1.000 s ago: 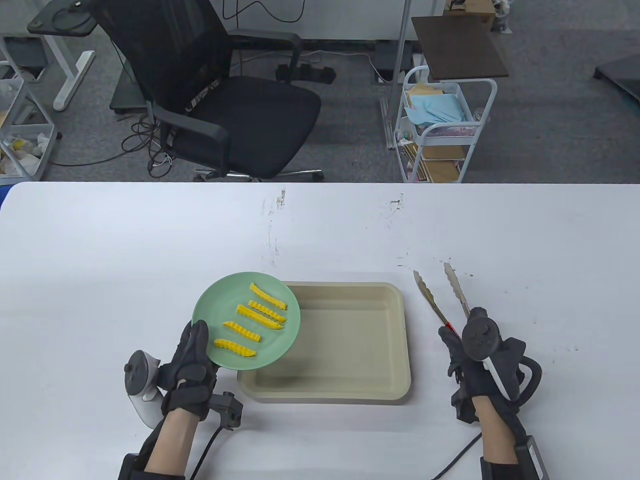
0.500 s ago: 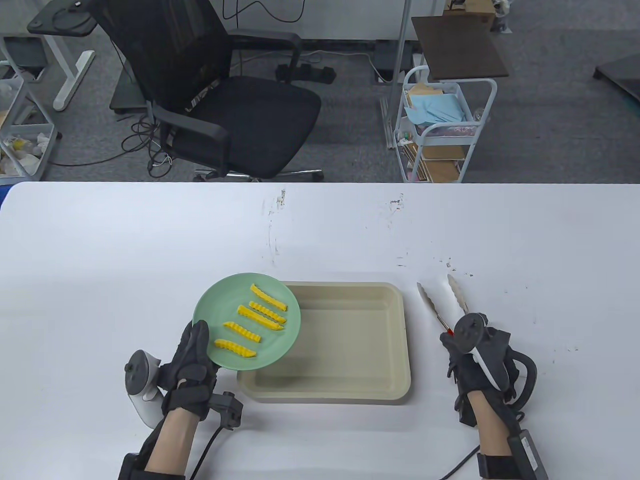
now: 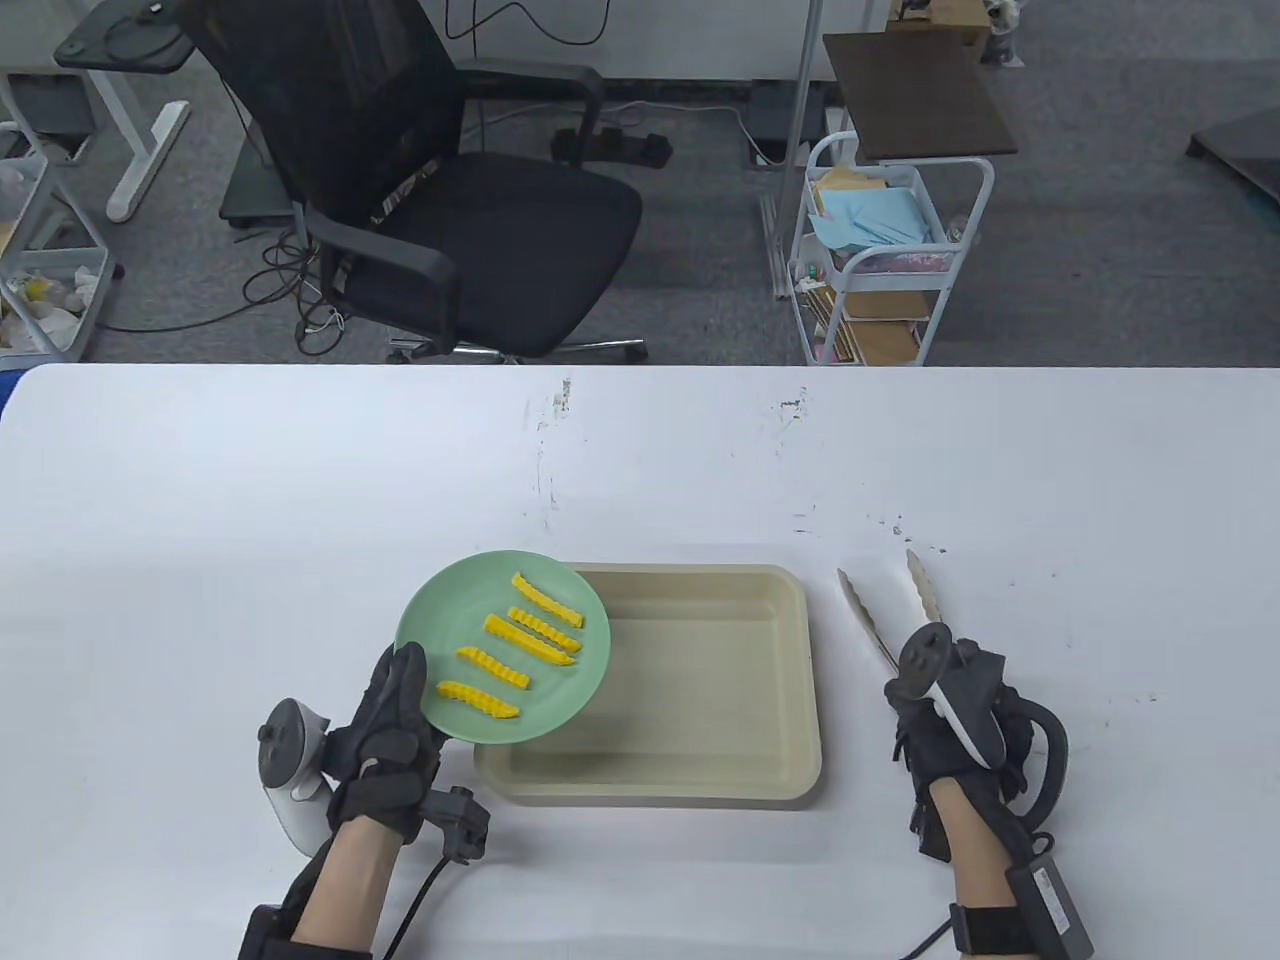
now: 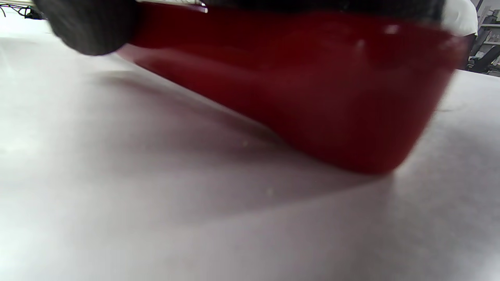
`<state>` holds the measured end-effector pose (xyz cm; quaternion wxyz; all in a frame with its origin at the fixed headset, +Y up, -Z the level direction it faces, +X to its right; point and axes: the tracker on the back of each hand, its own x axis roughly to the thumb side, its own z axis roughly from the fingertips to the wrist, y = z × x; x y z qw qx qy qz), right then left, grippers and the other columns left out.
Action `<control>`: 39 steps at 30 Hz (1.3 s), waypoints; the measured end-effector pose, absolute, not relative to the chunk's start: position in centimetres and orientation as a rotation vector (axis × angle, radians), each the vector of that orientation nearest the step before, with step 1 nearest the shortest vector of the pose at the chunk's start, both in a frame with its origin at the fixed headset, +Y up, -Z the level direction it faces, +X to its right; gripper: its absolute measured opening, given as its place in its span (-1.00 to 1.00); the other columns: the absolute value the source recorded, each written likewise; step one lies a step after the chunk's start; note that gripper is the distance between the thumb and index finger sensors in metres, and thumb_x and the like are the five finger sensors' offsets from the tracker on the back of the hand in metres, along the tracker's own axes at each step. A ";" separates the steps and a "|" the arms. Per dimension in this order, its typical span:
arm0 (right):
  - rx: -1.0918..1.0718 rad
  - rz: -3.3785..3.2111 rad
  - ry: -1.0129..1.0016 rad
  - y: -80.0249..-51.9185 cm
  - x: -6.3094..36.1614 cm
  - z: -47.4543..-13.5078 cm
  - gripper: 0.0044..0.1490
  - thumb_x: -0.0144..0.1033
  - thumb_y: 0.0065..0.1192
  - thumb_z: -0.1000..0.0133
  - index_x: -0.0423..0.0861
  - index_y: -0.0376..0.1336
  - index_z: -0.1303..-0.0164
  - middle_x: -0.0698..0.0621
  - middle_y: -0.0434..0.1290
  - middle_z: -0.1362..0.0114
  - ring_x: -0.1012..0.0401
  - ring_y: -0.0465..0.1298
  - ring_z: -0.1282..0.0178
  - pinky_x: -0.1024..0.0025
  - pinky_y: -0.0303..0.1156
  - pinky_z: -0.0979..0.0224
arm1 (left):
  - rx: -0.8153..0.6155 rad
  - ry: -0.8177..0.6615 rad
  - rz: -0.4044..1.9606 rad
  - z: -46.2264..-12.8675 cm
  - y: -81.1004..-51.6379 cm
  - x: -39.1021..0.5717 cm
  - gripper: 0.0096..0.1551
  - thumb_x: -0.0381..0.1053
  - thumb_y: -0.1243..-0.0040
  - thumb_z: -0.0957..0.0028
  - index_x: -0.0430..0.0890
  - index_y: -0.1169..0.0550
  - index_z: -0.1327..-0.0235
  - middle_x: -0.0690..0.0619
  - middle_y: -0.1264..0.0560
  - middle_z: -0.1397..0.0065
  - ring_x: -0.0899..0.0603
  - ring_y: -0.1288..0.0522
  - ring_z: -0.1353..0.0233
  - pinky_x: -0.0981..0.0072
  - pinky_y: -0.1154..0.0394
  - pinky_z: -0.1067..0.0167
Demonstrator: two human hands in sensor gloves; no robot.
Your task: Hold plate and receive fries gripped by tongs from baking tray
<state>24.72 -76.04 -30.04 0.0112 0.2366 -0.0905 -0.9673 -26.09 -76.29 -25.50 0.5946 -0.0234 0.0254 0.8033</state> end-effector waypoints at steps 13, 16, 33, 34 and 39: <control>0.546 -3.136 0.125 -72.6 21.5 -27.7 0.10 0.34 0.05 0.04 -0.11 -0.04 -0.57 -0.23 0.09 -0.51 -0.22 0.37 -0.38 -0.16 0.40 -0.19 | -0.029 0.068 1.893 -25.7 -75.9 -26.9 -0.28 0.09 0.29 -0.37 -0.29 0.06 -0.59 -0.15 -0.32 -0.36 -0.09 -0.57 0.11 -0.15 -0.45 -0.08; 0.453 -3.135 0.176 -72.1 20.2 -27.2 0.09 0.34 0.04 0.04 -0.10 -0.03 -0.56 -0.23 0.10 -0.51 -0.21 0.38 -0.38 -0.16 0.41 -0.19 | -0.028 0.090 1.925 -25.7 -75.5 -27.8 -0.28 0.07 0.27 -0.37 -0.24 0.09 -0.61 -0.16 -0.28 -0.40 -0.13 -0.58 0.04 -0.18 -0.44 -0.14; 0.235 -3.207 0.119 -72.0 16.9 -26.1 0.07 0.34 0.04 0.04 -0.09 0.01 -0.55 -0.24 0.06 -0.52 -0.20 0.40 -0.35 -0.15 0.42 -0.18 | 0.140 0.393 1.819 -25.6 -76.0 -35.3 -0.29 -0.05 0.14 -0.34 -0.35 0.04 -0.56 -0.21 -0.24 -0.37 -0.21 -0.61 -0.10 -0.27 -0.43 -0.17; 0.227 -3.211 0.106 -72.0 16.8 -26.1 0.07 0.34 0.04 0.04 -0.09 0.01 -0.55 -0.24 0.07 -0.52 -0.20 0.40 -0.35 -0.15 0.42 -0.18 | 0.149 0.412 1.806 -25.6 -76.1 -35.5 -0.30 -0.06 0.13 -0.34 -0.35 0.03 -0.56 -0.21 -0.24 -0.37 -0.22 -0.61 -0.10 -0.27 -0.44 -0.17; 0.190 -3.234 0.052 -72.2 16.3 -25.9 0.07 0.34 0.04 0.04 -0.09 0.01 -0.55 -0.25 0.05 -0.52 -0.20 0.40 -0.35 -0.15 0.42 -0.18 | 0.125 0.492 1.788 -25.7 -76.9 -36.6 -0.29 -0.08 0.12 -0.33 -0.38 0.02 -0.55 -0.26 -0.24 -0.39 -0.27 -0.62 -0.14 -0.29 -0.44 -0.15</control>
